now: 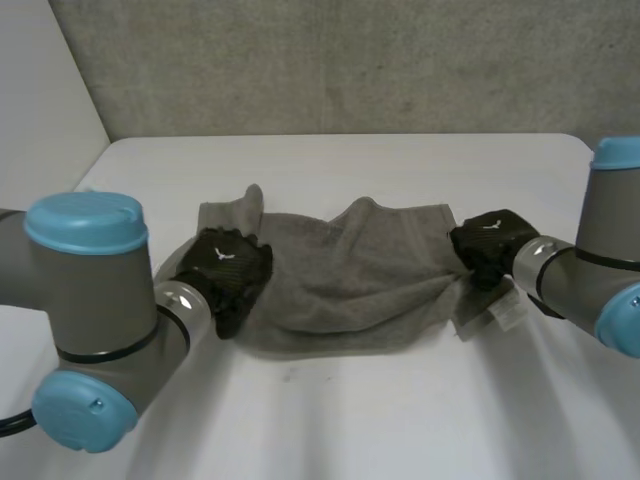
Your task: Fold the towel.
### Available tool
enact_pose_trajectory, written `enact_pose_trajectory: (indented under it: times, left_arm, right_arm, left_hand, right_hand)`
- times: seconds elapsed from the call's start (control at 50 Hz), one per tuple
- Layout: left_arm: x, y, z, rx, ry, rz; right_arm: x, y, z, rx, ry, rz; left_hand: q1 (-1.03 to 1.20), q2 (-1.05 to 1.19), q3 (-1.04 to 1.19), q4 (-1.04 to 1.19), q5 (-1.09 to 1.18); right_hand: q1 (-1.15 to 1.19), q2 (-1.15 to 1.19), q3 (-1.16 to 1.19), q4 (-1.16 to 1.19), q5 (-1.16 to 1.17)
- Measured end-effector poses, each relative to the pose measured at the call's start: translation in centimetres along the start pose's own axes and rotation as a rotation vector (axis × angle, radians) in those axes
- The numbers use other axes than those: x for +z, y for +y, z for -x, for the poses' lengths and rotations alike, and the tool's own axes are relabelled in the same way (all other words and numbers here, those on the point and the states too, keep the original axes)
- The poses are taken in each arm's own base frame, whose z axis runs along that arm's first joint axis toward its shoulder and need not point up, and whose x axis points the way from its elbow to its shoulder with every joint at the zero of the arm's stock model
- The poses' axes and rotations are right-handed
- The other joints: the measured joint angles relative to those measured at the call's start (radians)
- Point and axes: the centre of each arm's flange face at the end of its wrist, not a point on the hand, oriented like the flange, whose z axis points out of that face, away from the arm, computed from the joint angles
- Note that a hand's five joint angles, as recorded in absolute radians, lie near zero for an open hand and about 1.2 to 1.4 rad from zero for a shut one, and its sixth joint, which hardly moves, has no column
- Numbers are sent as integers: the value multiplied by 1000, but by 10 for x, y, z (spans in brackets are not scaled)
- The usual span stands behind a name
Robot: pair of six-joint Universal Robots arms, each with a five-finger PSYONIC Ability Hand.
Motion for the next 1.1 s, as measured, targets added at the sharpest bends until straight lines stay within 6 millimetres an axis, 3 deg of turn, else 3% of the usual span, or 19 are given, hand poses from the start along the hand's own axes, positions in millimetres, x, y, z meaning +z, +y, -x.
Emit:
enact_pose_trajectory:
  times: [0.1,0.14,0.32,0.44,0.72,0.78,0.8,0.84,0.86,0.96,1.06,1.08,1.1]
  left_arm:
    - [1,6,13,-14,-29,11]
    - [2,16,24,-31,-31,36]
    - [9,41,42,-92,40,66]
    - [23,59,68,-150,58,68]
    - [45,75,80,-151,26,39]
    - [51,79,79,-131,22,32]
    - [52,79,79,-125,22,31]
    - [55,80,79,-111,21,29]
    - [56,80,80,-96,20,26]
    - [55,74,81,-66,16,12]
    - [37,46,82,-38,12,-31]
    - [24,31,83,-30,12,-48]
    - [24,31,83,-30,12,-48]
  right_arm:
    - [3,8,-9,21,34,3]
    - [5,16,-14,52,52,7]
    - [7,22,-14,84,51,14]
    - [7,24,-12,85,37,9]
    - [5,25,-8,83,25,3]
    - [4,26,-7,81,25,-1]
    - [4,26,-7,81,25,-1]
    - [4,26,-7,79,24,-2]
    - [4,26,-6,75,23,-3]
    - [2,23,-5,63,21,-7]
    - [-16,5,-10,16,28,-16]
    - [-28,-6,-14,-8,30,-15]
    - [-28,-6,-14,-8,30,-15]
  left_hand:
    - [-11,-12,-11,-11,-11]
    - [22,25,22,24,20]
    - [150,152,150,147,146]
    - [309,310,307,310,308]
    - [350,352,350,352,349]
    - [465,464,461,464,460]
    - [594,597,595,598,578]
    - [650,649,646,638,634]
    - [814,817,814,812,809]
    - [899,939,935,939,923]
    - [921,973,969,974,952]
    - [921,976,973,977,956]
    - [921,976,973,977,956]
  right_hand:
    - [0,0,0,0,0]
    - [0,0,0,0,0]
    - [0,0,0,0,0]
    - [0,0,0,0,0]
    - [0,0,0,0,1]
    - [0,0,0,0,2]
    - [0,0,0,0,2]
    - [0,0,0,0,2]
    - [0,0,0,0,2]
    - [0,0,0,0,4]
    - [0,0,0,0,4]
    - [0,0,0,0,4]
    - [0,0,0,0,4]
